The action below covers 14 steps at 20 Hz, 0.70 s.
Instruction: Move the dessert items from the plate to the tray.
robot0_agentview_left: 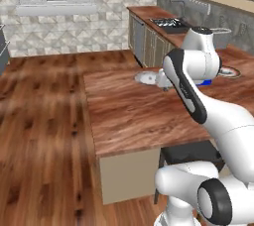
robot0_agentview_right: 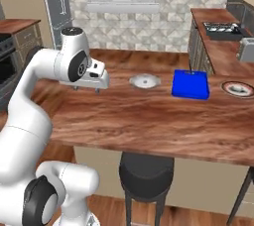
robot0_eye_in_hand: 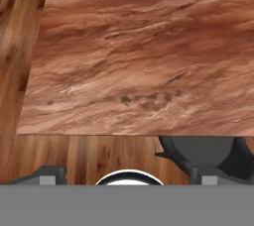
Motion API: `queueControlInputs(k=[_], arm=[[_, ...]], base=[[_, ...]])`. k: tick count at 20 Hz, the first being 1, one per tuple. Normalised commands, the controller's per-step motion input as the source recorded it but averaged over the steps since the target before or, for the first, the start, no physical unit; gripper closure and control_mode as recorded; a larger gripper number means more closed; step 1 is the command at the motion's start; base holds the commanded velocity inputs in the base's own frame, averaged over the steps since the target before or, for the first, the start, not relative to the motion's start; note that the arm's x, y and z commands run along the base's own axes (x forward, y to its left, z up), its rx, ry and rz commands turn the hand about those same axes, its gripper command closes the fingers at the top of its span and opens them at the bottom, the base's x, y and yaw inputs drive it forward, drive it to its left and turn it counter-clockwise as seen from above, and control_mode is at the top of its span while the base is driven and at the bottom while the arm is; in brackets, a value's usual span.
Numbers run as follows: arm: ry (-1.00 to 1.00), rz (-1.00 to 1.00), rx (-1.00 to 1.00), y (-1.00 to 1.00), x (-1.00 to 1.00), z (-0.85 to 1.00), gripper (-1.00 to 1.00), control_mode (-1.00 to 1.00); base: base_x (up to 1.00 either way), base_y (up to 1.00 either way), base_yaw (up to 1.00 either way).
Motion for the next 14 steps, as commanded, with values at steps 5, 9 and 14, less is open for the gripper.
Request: queueControlInputs(k=[5,9,14], arm=[[0.00,0.00,0.00,0.00,0.00,0.00,-1.00,1.00],[0.00,0.00,0.00,0.00,0.00,0.00,-1.00,1.00],[0.00,0.00,0.00,0.00,0.00,0.00,-1.00,1.00]], base=[[0.00,1.00,0.00],[0.00,1.00,0.00],[0.04,0.99,0.00]])
